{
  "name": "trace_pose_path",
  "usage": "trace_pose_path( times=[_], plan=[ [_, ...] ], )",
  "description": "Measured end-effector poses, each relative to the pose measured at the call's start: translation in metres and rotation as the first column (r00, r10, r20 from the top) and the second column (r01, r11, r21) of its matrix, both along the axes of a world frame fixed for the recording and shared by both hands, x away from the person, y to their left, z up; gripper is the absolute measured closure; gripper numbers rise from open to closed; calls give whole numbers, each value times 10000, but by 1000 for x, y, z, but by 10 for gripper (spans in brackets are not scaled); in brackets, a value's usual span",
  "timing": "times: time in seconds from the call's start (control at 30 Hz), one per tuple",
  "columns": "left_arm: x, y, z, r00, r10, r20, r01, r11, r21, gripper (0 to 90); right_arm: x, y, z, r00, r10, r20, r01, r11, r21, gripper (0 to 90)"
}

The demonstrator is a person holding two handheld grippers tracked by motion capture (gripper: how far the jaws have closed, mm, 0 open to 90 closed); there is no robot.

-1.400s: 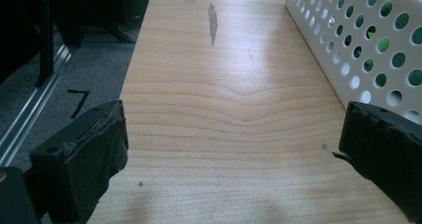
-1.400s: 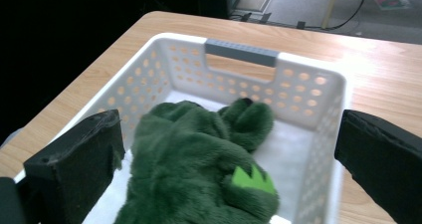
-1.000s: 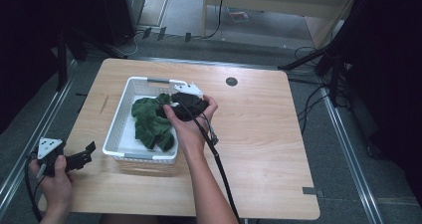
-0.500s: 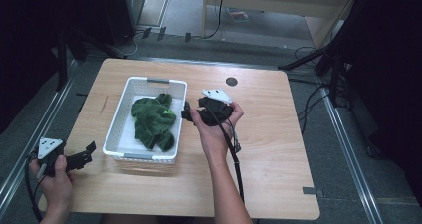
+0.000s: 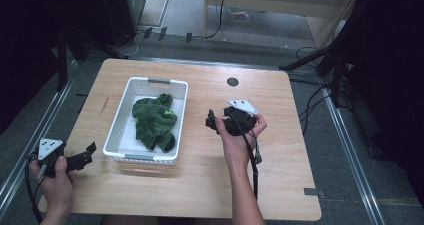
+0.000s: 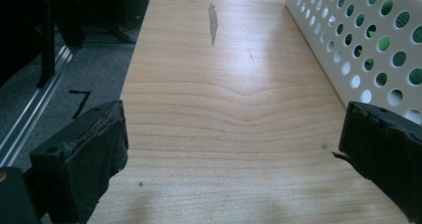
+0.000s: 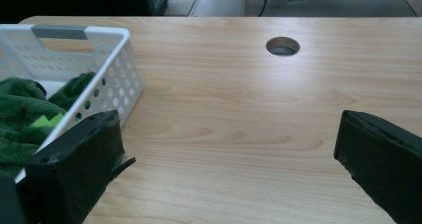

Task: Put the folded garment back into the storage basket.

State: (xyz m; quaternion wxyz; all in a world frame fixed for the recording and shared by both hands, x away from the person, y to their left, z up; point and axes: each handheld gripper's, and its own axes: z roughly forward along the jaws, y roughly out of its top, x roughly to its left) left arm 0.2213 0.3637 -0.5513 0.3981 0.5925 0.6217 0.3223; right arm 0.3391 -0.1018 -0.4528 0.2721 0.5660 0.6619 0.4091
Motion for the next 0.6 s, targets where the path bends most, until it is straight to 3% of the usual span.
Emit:
trace_pose_path(
  times=[0.6],
  plan=[
    [0,0,0,10000,8,49,-8,10000,3,0,-20,-74,-20,9949,-1007,1,1007,9949,75,0]
  ],
)
